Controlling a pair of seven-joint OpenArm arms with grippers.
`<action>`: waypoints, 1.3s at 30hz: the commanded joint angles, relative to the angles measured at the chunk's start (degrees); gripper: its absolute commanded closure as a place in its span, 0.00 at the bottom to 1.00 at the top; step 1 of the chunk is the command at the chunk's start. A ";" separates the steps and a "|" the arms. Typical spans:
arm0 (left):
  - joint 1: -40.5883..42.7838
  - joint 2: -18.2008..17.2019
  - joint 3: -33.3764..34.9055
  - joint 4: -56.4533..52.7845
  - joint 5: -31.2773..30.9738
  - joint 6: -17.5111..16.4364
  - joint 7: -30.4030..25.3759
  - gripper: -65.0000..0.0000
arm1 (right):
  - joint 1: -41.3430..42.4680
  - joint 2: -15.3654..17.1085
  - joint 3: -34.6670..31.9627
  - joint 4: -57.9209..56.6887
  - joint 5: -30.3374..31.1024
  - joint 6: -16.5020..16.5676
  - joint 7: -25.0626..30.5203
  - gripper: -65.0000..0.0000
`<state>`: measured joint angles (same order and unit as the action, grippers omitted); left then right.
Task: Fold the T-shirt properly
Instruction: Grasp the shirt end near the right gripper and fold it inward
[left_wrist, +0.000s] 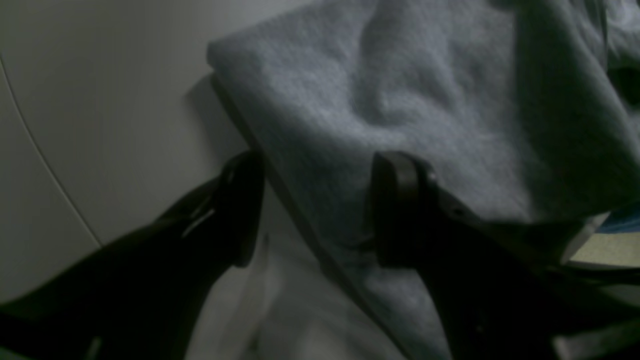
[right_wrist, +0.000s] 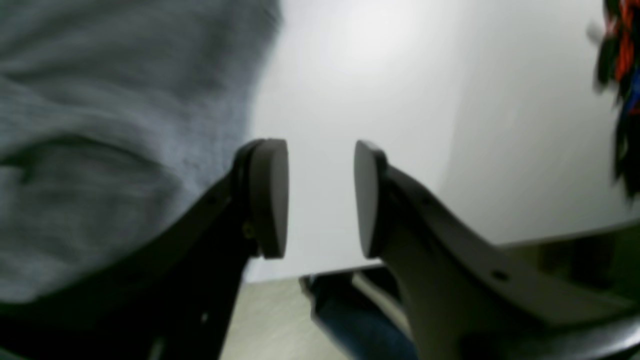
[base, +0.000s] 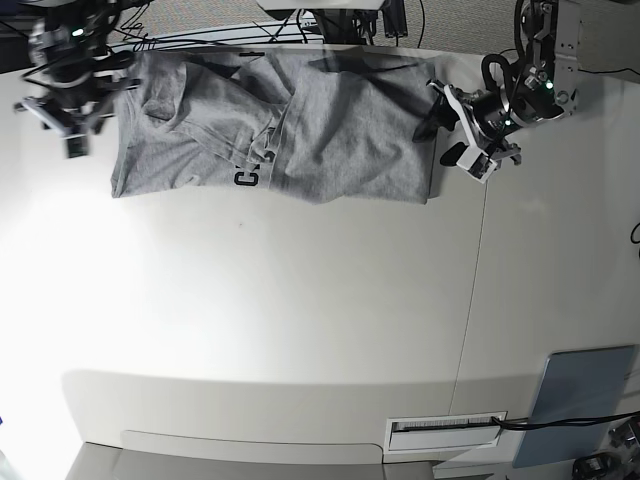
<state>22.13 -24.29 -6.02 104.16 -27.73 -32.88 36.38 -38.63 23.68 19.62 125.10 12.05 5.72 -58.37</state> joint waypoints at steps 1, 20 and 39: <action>-0.04 -0.48 -0.28 0.83 -1.07 -0.22 -1.29 0.47 | -0.26 0.74 2.78 -0.68 3.04 1.14 -0.22 0.66; -0.09 -0.46 -0.26 0.85 -4.07 -0.17 -1.29 0.47 | 5.44 0.63 12.26 -21.29 33.14 18.95 -1.60 0.64; -0.07 -0.46 -0.26 0.85 -4.07 0.02 -1.27 0.47 | 5.53 0.72 12.26 -21.27 36.44 20.33 1.11 0.39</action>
<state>22.20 -24.29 -6.02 104.16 -30.74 -32.84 36.36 -33.04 23.35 31.38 103.07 48.21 25.23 -58.28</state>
